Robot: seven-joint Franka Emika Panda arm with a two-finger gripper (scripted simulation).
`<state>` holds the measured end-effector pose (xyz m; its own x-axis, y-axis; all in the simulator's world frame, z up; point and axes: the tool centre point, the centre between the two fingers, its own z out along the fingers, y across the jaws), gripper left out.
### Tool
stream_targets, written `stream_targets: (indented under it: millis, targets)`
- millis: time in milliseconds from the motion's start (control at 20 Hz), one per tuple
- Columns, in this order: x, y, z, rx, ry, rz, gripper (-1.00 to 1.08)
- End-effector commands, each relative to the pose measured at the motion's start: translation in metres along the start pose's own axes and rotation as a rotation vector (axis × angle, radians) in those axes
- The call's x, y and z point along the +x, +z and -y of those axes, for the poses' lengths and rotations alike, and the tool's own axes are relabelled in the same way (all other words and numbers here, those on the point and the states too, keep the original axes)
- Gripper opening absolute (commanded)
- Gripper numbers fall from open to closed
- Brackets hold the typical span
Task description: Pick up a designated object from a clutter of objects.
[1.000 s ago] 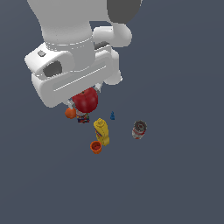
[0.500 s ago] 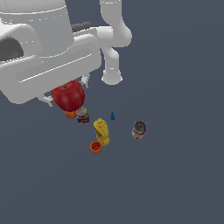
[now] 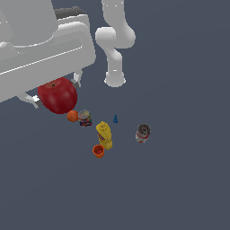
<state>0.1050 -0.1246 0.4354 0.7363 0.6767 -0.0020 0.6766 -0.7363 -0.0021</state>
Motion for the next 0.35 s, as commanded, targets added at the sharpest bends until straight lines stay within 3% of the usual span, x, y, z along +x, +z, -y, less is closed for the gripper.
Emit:
stream_targets:
  millis: [0,300]
  targets:
    - [0.0005,-0.0049,-0.0031,-0.002,0.0,-0.002,-1.0]
    - [0.0009,-0.0076,-0.0057,-0.002,0.0,-0.002,-1.0]
